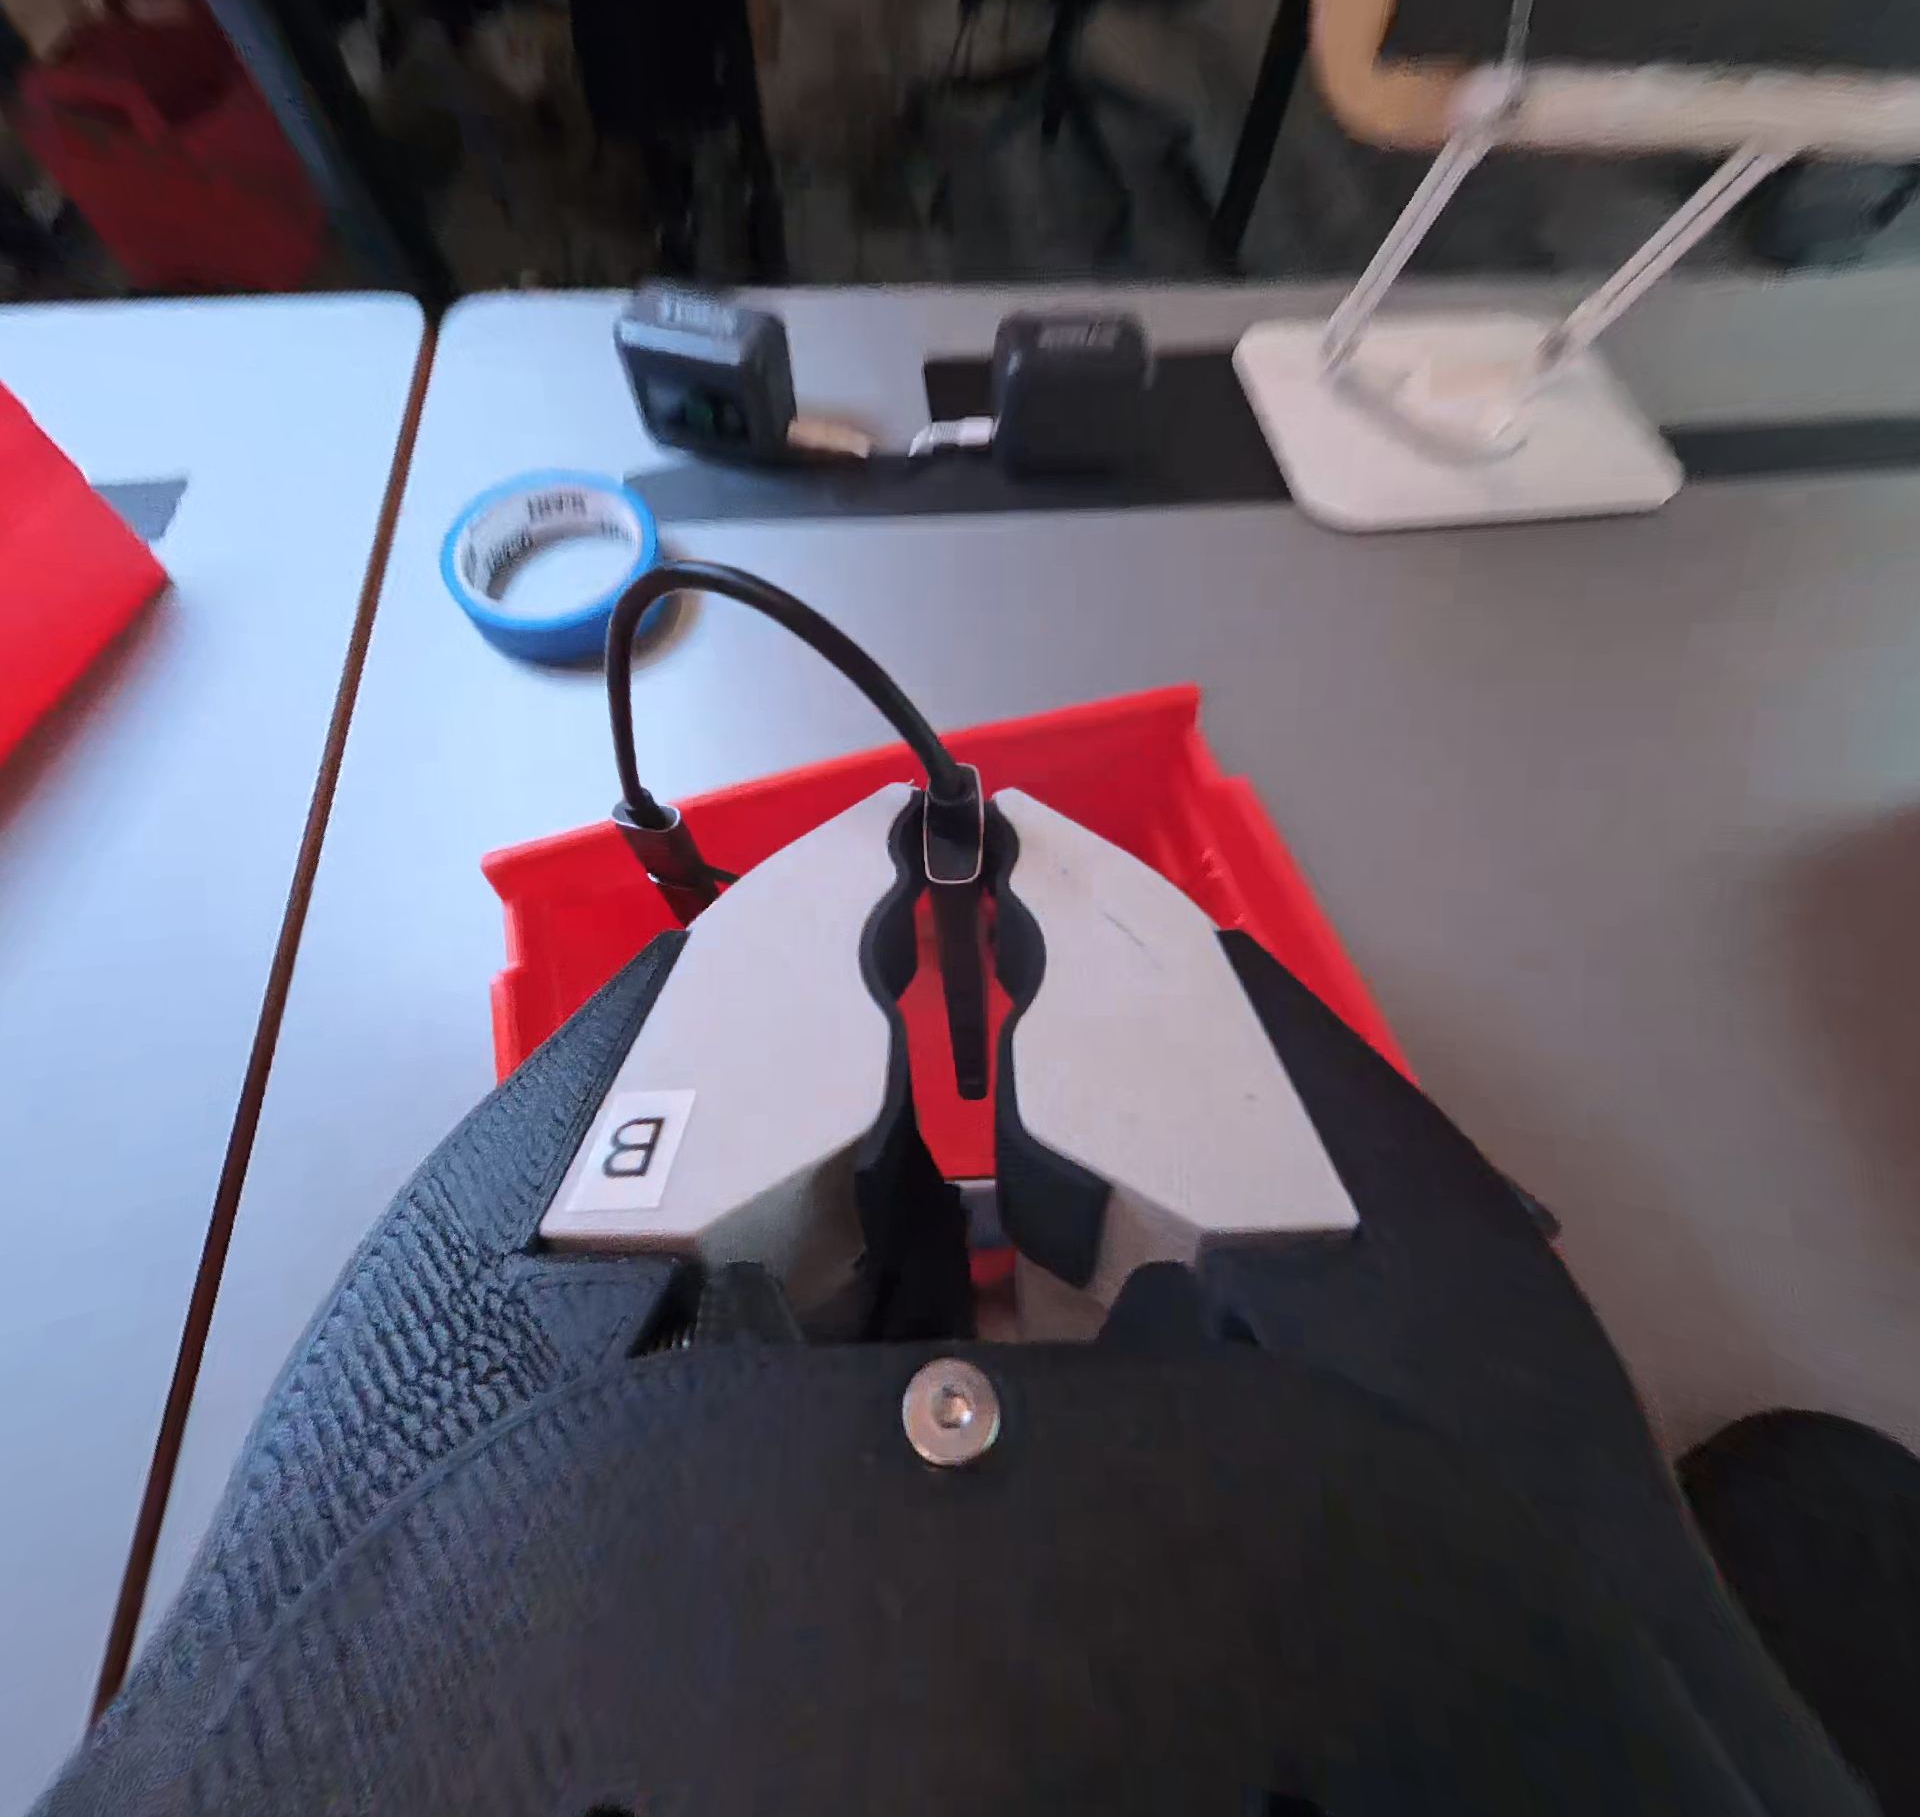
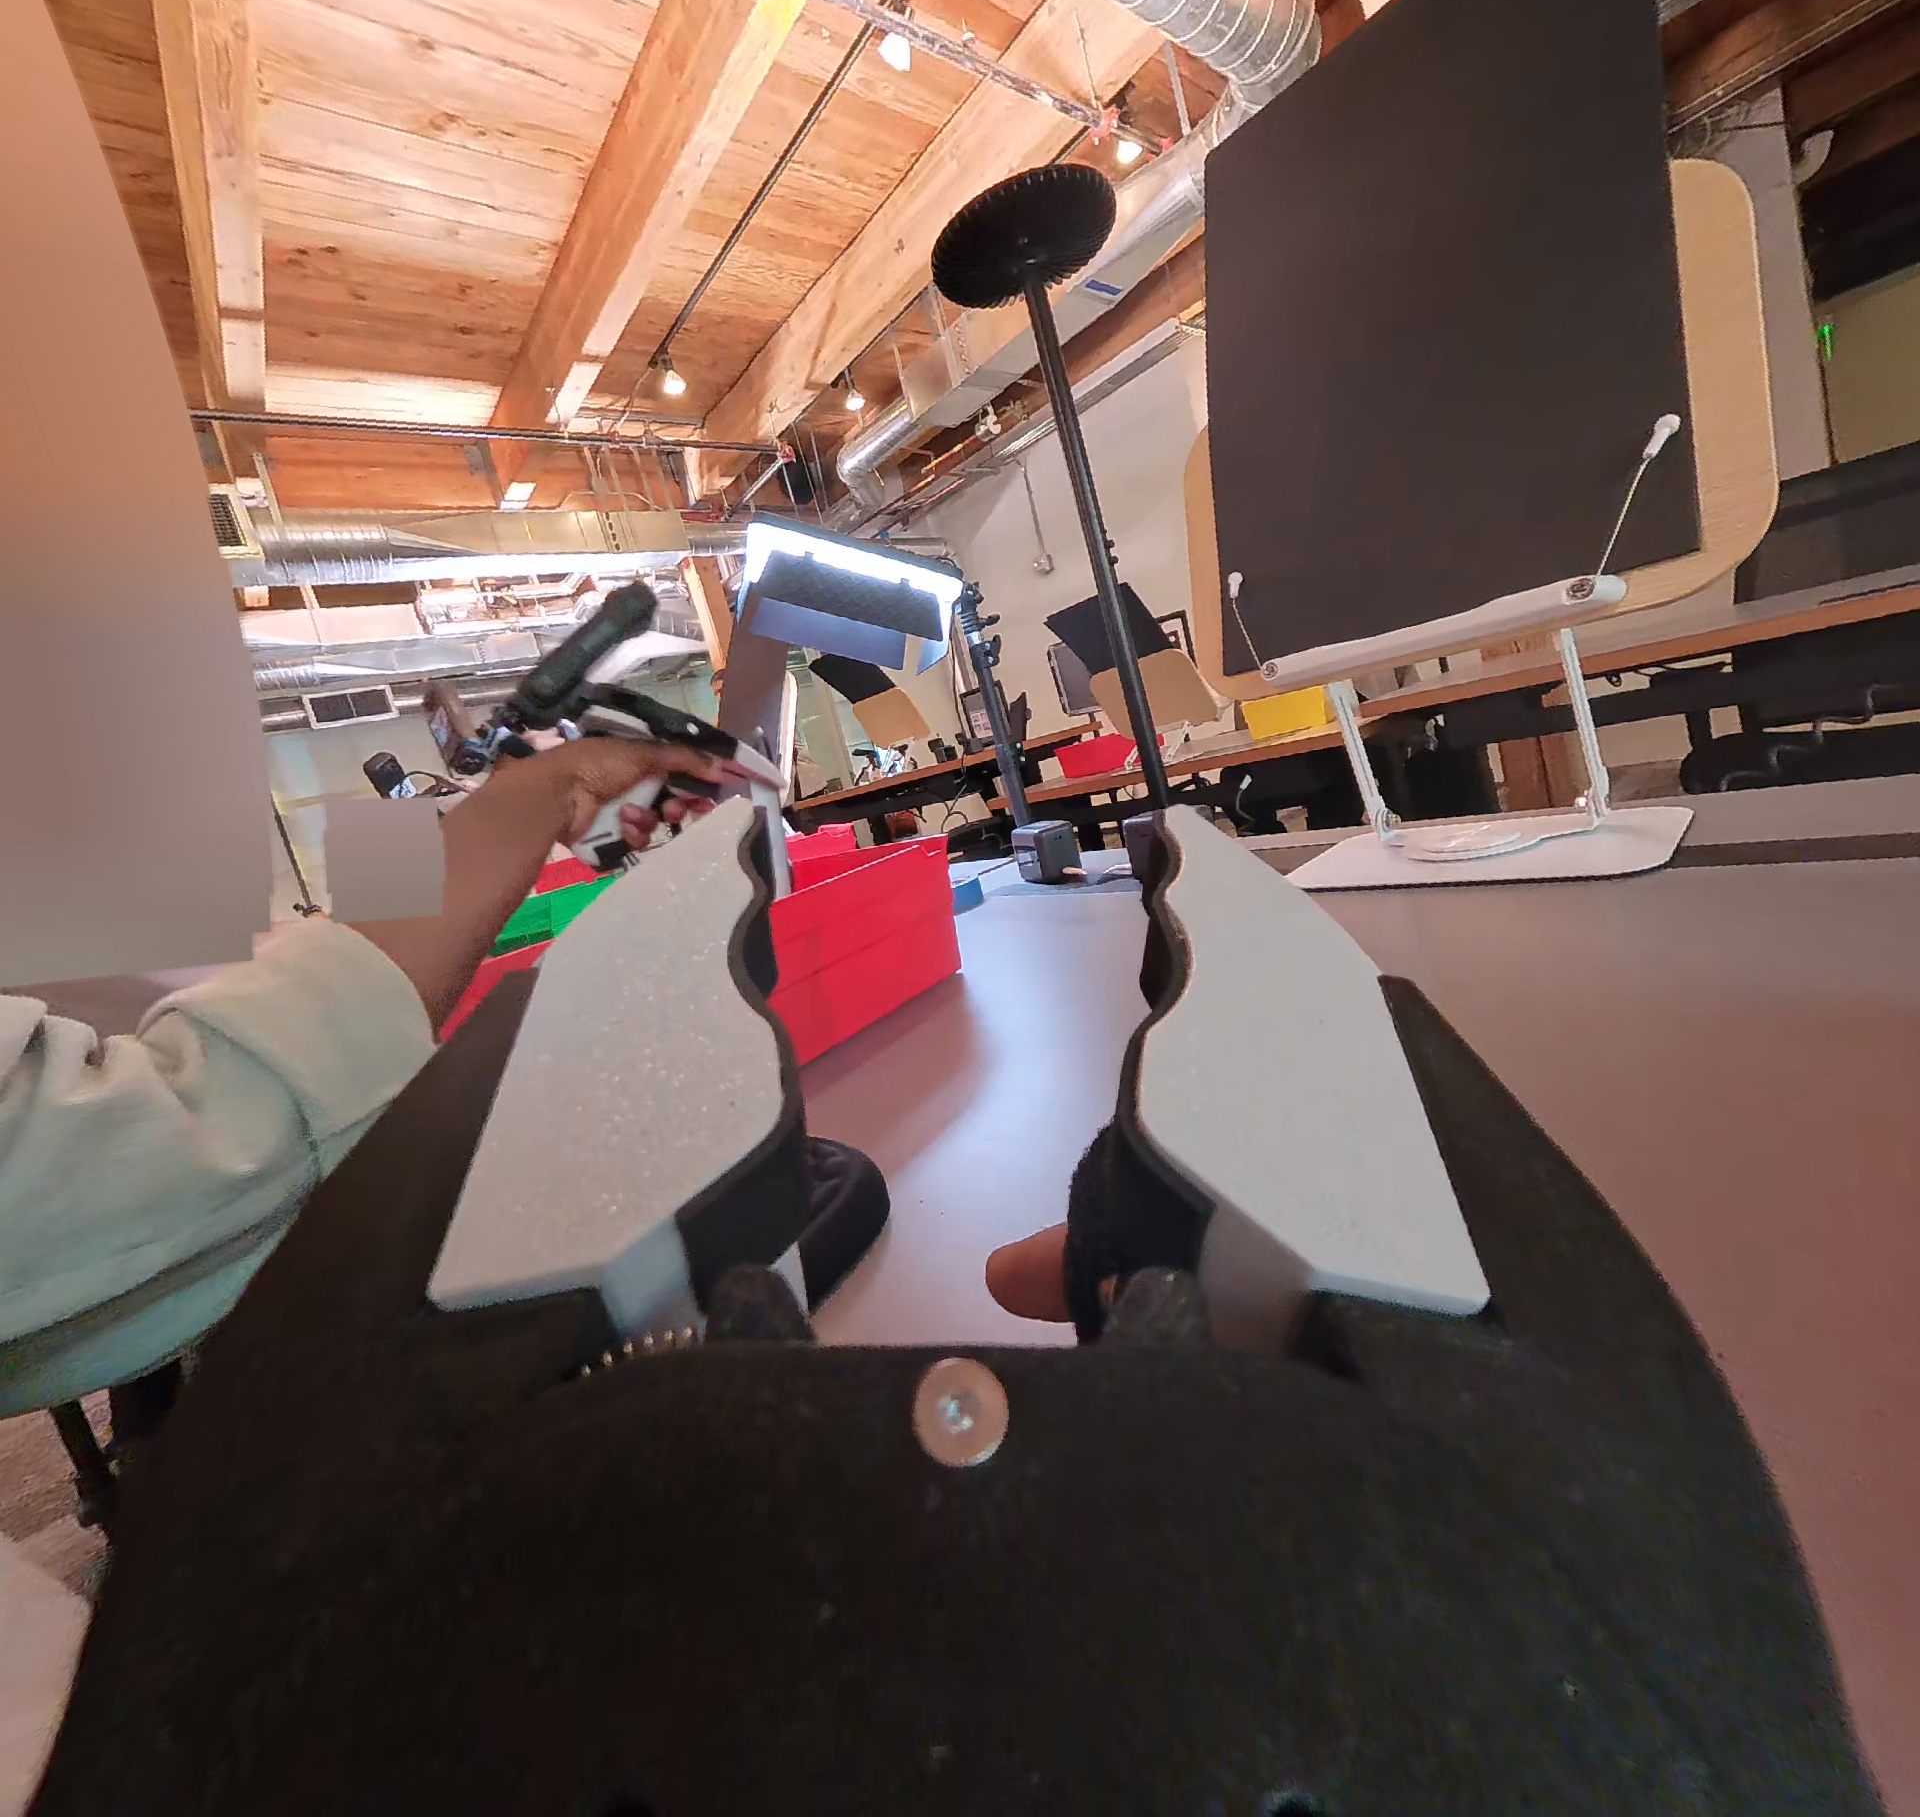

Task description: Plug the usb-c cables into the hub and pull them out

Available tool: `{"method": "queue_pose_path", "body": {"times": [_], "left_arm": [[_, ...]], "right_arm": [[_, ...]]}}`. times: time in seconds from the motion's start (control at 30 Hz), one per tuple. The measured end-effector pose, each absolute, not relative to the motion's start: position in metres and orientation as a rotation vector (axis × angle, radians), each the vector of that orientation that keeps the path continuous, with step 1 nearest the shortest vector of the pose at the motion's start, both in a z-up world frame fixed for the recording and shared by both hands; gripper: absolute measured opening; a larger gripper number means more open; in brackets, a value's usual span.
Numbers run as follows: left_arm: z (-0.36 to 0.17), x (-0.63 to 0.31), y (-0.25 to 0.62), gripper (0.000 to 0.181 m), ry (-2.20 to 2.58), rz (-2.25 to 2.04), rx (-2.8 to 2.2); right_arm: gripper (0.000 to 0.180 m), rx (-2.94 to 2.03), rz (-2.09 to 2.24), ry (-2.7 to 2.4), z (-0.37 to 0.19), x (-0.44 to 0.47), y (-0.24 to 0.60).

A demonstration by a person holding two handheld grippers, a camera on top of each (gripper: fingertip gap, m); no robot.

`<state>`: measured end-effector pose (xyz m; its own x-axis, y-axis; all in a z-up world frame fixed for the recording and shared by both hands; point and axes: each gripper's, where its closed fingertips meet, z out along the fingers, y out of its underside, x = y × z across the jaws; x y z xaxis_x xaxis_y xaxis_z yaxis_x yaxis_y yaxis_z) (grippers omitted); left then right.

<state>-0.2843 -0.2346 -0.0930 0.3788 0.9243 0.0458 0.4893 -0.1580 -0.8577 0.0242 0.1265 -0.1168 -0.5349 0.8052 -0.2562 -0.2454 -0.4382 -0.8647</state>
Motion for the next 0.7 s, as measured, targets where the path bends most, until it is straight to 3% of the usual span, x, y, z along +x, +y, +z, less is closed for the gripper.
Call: {"method": "queue_pose_path", "body": {"times": [0.27, 0.47, 0.7], "left_arm": [[-0.021, -0.247, -0.235, 0.009, -1.010, 0.752, -1.583], [0.035, -0.177, -0.181, 0.010, -0.622, 0.667, -1.383], [0.034, -0.074, -0.098, 0.010, -0.391, 0.351, -1.127]], "right_arm": [[0.065, -0.890, 2.016, -1.059, -0.117, 0.025, 0.126], [0.065, -0.878, 2.011, -1.071, -0.117, 0.025, 0.124], [0.067, -0.765, 1.972, -1.099, -0.113, 0.034, 0.114]]}}
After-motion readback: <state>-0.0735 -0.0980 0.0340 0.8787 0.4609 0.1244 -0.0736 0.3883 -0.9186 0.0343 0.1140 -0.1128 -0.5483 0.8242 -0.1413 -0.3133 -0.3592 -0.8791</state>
